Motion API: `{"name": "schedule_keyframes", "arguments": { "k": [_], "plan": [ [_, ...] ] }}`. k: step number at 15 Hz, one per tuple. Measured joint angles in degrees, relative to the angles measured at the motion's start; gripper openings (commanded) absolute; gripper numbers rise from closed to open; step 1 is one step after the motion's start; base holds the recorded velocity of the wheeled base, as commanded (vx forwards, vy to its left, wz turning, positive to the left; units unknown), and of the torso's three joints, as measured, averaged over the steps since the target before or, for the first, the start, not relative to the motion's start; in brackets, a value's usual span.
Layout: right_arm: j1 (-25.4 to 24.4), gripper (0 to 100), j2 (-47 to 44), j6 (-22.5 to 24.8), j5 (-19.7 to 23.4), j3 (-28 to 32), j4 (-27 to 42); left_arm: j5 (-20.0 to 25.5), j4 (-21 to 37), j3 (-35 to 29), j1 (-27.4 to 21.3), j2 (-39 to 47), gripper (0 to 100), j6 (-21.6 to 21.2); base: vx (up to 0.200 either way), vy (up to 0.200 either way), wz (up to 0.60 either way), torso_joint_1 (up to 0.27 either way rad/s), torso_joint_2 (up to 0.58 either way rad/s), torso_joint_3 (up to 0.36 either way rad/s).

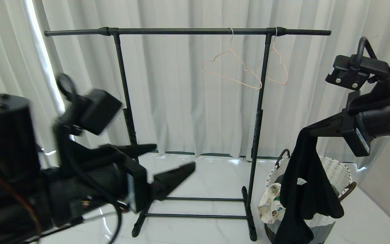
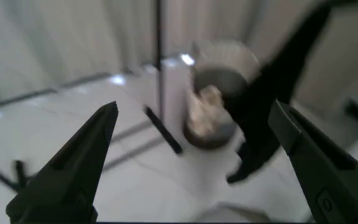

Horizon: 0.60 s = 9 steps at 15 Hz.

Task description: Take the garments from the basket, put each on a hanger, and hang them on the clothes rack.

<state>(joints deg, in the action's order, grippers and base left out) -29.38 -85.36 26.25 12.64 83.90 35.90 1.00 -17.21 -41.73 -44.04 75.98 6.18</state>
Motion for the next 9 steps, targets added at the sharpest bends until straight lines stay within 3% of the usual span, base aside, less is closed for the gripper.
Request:
{"name": "schedule_keyframes", "arguments": {
  "k": [4, 6, 9],
  "plan": [
    [-3.4, 0, -0.9, 0.0, 0.0, -0.3, 0.0, -0.6, -3.7, -2.9, -10.1, 18.4, 100, 0.0, 0.000, 0.000, 0.00, 0.000, 0.00, 0.000],
    [-4.7, 0, -1.4, 0.0, 0.0, -0.1, 0.0, 0.0, -6.7, -6.7, -12.3, 24.8, 100, 1.0, 0.000, 0.000, 0.00, 0.000, 0.00, 0.000],
    [-6.6, 0, -1.7, 0.2, -0.1, 0.0, 0.0, 1.2, -8.6, -11.6, -12.4, 31.1, 100, 5.7, 0.000, 0.000, 0.00, 0.000, 0.00, 0.000]
  ]
}}
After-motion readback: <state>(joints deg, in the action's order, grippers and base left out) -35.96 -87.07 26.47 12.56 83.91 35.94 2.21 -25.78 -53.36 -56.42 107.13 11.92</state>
